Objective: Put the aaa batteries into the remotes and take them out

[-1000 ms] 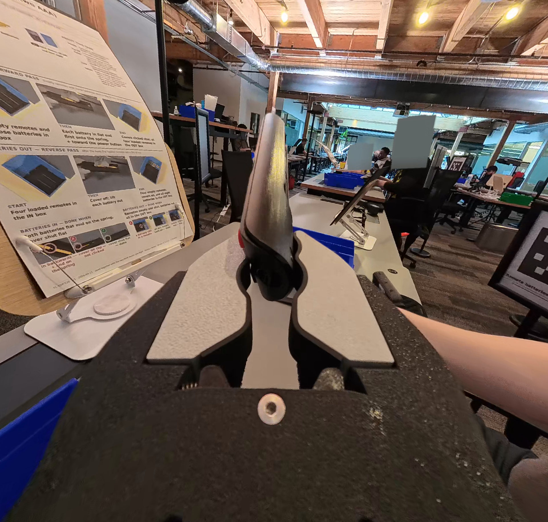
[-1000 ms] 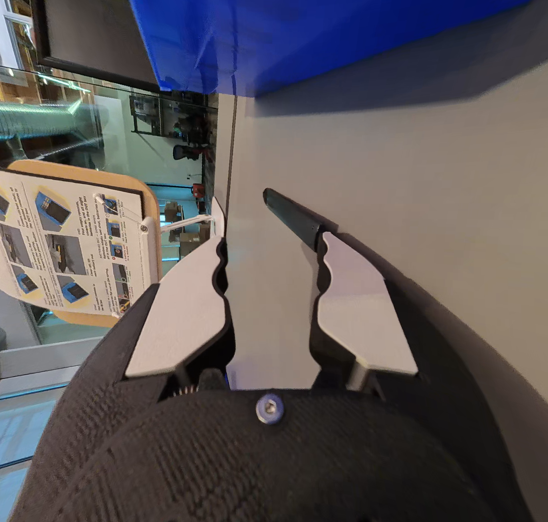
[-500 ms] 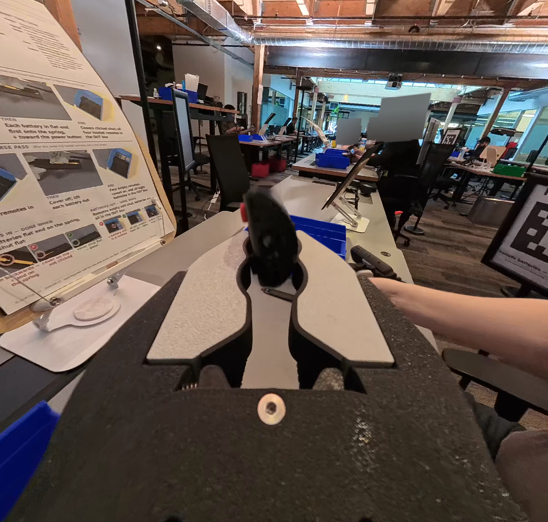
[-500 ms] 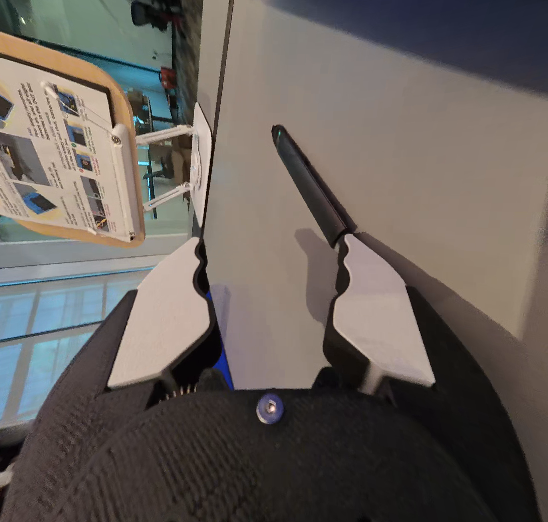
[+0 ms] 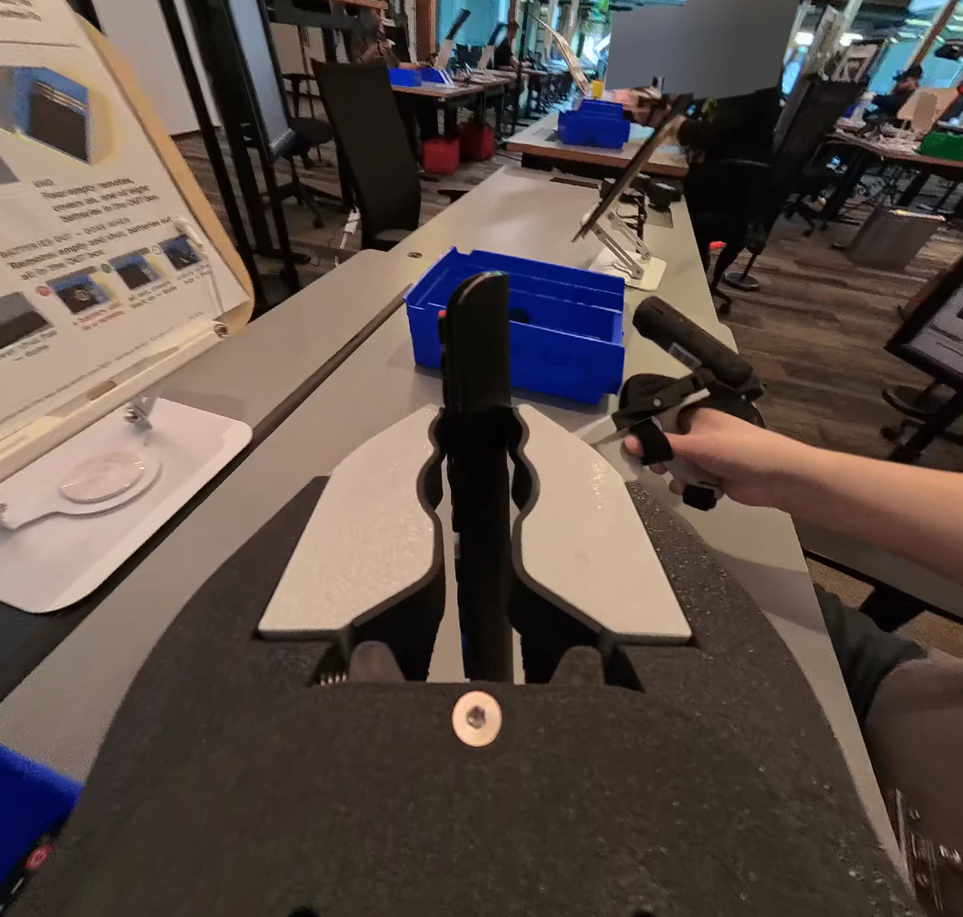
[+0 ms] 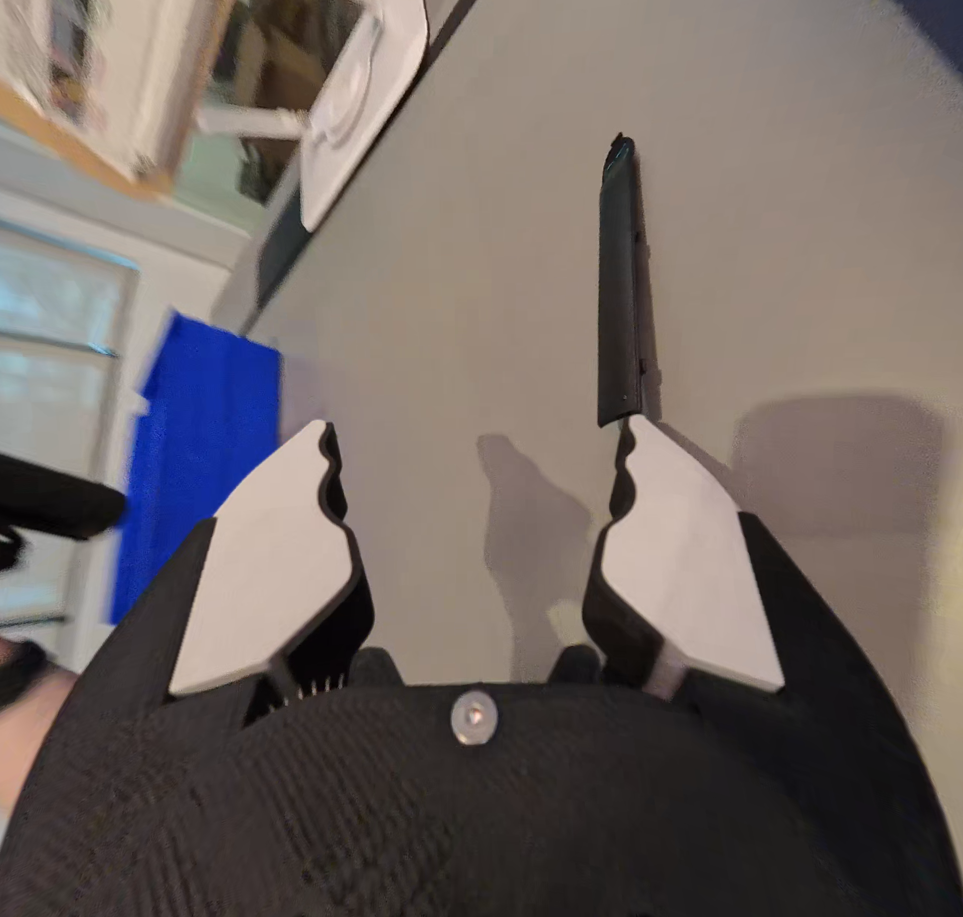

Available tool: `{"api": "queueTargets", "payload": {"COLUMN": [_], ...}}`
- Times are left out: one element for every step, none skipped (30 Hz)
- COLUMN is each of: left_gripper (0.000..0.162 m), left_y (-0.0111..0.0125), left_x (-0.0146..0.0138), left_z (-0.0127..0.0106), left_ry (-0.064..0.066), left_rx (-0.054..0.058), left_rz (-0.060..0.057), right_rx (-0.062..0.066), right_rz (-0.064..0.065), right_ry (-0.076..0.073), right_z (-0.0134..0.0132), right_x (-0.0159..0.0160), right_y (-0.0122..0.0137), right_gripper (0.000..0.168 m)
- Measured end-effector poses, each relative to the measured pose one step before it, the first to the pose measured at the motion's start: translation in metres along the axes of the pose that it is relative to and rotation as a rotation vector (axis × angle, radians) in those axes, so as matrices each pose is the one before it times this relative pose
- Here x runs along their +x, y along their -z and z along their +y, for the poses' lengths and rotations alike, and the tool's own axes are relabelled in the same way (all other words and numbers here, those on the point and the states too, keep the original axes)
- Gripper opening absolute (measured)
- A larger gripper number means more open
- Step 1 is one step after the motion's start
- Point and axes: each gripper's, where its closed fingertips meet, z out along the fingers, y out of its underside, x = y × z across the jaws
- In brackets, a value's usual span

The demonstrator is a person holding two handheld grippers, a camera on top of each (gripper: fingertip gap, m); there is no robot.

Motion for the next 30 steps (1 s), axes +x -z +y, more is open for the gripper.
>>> {"api": "queueTargets", "payload": {"left_gripper": [0.022,0.022,0.023,0.023,0.023,0.022,0.022,0.022,0.022,0.022,0.022,0.022,0.022,0.022,0.022,0.023,0.022,0.022,0.022,0.022,0.022,0.022,0.022,0.022,0.022,0.022,0.022,0.023,0.022,0.022], "left_y": [-0.0045,-0.00351,-0.00278,-0.00235,-0.00173,-0.00127,-0.00106,-0.00106,-0.00109,-0.00105,-0.00099,-0.00108,-0.00095,-0.00103,-0.00095,-0.00102,-0.001,-0.00107,-0.001,-0.00134,-0.00157,-0.00169,-0.00168,-0.00154,-0.00133,-0.00095,-0.00077,-0.0007,-0.00054,-0.00047], "left_x": [0.00279,0.00016,-0.00017,0.00088,0.0001,-0.00044,-0.00102,-0.0008,-0.00084,-0.00158,-0.00196,-0.00264,-0.00341,-0.0032,-0.00241,-0.00169,-0.00165,-0.00204,-0.00183,-0.00129,-0.00041,0.00044,0.00063,0.00069,0.00088,0.00078,0.0011,0.00185,0.00197,0.00164], "left_z": [0.0025,0.00066,0.00042,0.00104,0.00098,0.00058,0.00074,0.00087,0.00026,-0.00061,-0.00112,-0.00156,-0.00171,-0.00133,-0.0009,-0.00051,0.00052,0.00099,0.00069,0.00098,0.0013,0.00109,0.00111,0.00106,0.00097,0.00041,-0.0007,-0.00047,-0.00089,-0.00109], "left_ry": [-0.0033,0.0073,0.0054,0.0047,0.0074,0.0005,-0.0039,-0.0036,-0.001,0.0026,0.0009,-0.0017,-0.0025,-0.0055,-0.0064,-0.0074,-0.0108,-0.014,-0.0179,-0.0154,-0.0117,-0.0104,-0.0063,-0.0072,-0.0116,-0.0123,-0.0063,-0.0029,0.0014,0.0033], "left_rx": [-0.0157,-0.0011,0.0024,-0.003,-0.0027,-0.0004,-0.0021,-0.0031,0.0002,0.0056,0.0113,0.0143,0.016,0.0138,0.0086,0.0053,-0.0033,-0.0069,-0.0055,-0.0082,-0.0099,-0.0069,-0.0063,-0.0076,-0.008,-0.0046,0.0021,0.0005,0.004,0.0062], "left_rz": [0.02,0.0036,0.0004,0.0081,0.0035,-0.0022,-0.0065,-0.006,-0.0068,-0.0107,-0.0147,-0.0208,-0.0289,-0.0295,-0.0249,-0.0209,-0.0211,-0.0255,-0.0269,-0.0225,-0.0161,-0.0092,-0.0064,-0.0055,-0.0063,-0.0067,-0.0029,0.0045,0.0068,0.0061], "right_rx": [-0.0285,-0.0132,0.0036,0.0172,0.0248,0.0284,0.0277,0.0256,0.0248,0.0261,0.0264,0.0244,0.0207,0.012,0.0036,-0.0007,-0.0049,-0.0048,0.002,0.0087,0.0101,0.0058,-0.0018,-0.006,-0.0075,-0.0114,-0.0125,-0.0086,-0.0054,-0.0055], "right_rz": [0.0415,0.0346,0.0266,0.0198,0.0148,0.0064,0.002,0.0026,-0.0009,-0.0111,-0.0208,-0.022,-0.0192,-0.0147,-0.0084,-0.0011,0.0066,0.0007,-0.0118,-0.0157,-0.0186,-0.0194,-0.0091,0.0038,0.0107,0.0176,0.0232,0.0174,0.0052,-0.0035], "right_ry": [0.0588,0.0445,0.0425,0.0353,0.0258,0.0197,0.0153,0.0165,0.0212,0.0205,0.0149,0.0123,0.015,0.0171,0.0178,0.0199,0.0179,0.0104,0.001,-0.005,-0.0029,0.0035,0.0083,0.0109,0.0124,0.0102,0.006,0.0011,-0.0057,-0.0103], "right_z": [0.00374,0.00096,-0.00223,-0.00453,-0.00596,-0.00672,-0.0065,-0.00625,-0.00617,-0.00613,-0.00559,-0.00481,-0.00398,-0.0025,-0.00121,-0.00059,0.00014,0.00039,-0.00015,-0.00072,-0.00074,-0.00015,0.00088,0.00152,0.00216,0.00333,0.00396,0.00384,0.00355,0.0034], "right_x": [0.00394,0.00383,0.0031,0.00262,0.00266,0.0019,0.00096,0.00061,-0.00033,-0.0023,-0.00415,-0.00481,-0.00454,-0.00366,-0.00264,-0.00141,0.00041,0.00033,-0.00113,-0.00183,-0.00273,-0.0034,-0.00205,0.00034,0.00191,0.00388,0.00524,0.00478,0.00298,0.00134], "right_y": [0.00069,0.00161,0.00275,0.00374,0.00451,0.00503,0.00538,0.00537,0.00507,0.00456,0.00371,0.0026,0.00164,0.0004,-0.00057,-0.00138,-0.00192,-0.0022,-0.00222,-0.00191,-0.00204,-0.00222,-0.00225,-0.00172,-0.0013,-0.00069,-0.00029,-0.0001,-0.00021,-0.0004], "right_gripper": [0.105,0.11,0.11,0.11,0.11,0.11,0.11,0.11,0.11,0.109,0.109,0.108,0.107,0.106,0.105,0.105,0.105,0.105,0.105,0.105,0.104,0.104,0.104,0.104,0.104,0.103,0.103,0.103,0.102,0.101]}}
